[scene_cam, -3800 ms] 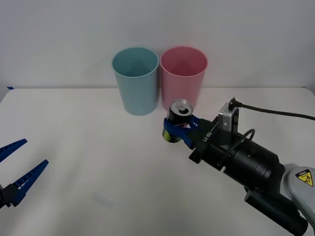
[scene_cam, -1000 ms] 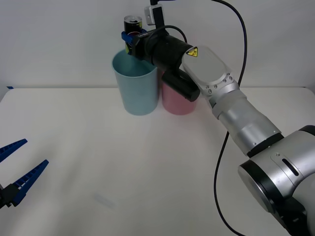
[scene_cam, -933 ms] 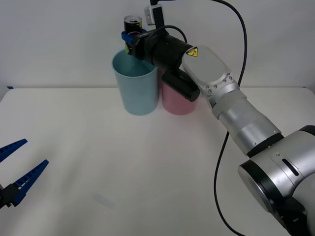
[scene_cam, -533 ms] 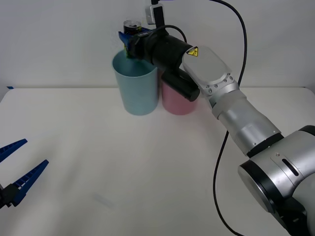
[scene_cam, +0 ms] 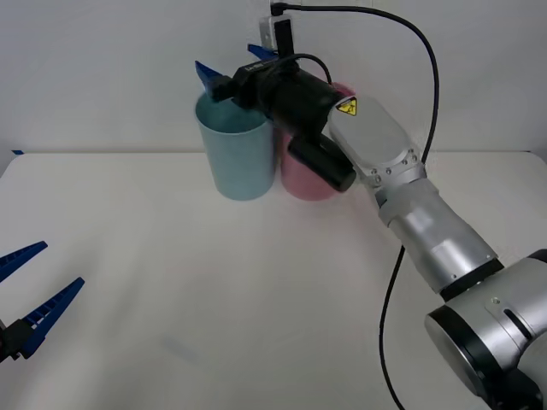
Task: Grasp the object on the table and drop it into the matching bin: aluminum can to the light blue bin, PET bottle to the pink bin.
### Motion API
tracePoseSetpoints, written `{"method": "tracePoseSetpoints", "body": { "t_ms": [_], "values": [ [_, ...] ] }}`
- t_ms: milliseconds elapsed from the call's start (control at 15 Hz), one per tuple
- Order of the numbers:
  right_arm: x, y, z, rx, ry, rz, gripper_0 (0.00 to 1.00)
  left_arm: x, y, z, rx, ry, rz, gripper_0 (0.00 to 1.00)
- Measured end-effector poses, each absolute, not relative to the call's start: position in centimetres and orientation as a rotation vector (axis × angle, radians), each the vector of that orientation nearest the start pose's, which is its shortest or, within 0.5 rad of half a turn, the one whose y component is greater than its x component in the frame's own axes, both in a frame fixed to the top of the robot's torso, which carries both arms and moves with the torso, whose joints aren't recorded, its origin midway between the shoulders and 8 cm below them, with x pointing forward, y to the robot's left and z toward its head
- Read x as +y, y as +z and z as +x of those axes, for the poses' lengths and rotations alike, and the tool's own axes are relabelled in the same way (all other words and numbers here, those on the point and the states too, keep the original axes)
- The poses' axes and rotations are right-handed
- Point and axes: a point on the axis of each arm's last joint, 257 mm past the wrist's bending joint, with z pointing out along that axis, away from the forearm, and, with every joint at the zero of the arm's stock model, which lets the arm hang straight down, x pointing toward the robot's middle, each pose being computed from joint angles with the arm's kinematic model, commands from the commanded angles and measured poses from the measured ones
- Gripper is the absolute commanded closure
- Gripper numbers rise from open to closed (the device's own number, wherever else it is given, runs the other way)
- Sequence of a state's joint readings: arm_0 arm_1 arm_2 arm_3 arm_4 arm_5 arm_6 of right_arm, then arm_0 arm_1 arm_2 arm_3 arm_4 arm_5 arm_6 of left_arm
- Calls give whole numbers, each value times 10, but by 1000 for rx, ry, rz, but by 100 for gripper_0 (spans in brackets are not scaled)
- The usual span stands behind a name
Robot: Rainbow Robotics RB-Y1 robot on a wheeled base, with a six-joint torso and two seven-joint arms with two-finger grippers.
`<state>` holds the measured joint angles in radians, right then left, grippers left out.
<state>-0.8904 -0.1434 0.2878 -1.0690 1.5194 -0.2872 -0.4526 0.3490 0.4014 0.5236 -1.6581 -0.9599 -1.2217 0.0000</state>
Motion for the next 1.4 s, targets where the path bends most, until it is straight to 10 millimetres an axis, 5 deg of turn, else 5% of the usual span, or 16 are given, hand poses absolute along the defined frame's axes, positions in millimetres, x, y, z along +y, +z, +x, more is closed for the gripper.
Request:
{"method": "tracePoseSetpoints", "body": {
  "t_ms": [600,1400],
  "values": [
    [11,-24,558,1263,607,-625,0,330,-169,342,1441,-567,465,0],
    [-106,-84,430,1344,569,-784,0,330,-169,342,1441,-567,465,0]
  ]
}}
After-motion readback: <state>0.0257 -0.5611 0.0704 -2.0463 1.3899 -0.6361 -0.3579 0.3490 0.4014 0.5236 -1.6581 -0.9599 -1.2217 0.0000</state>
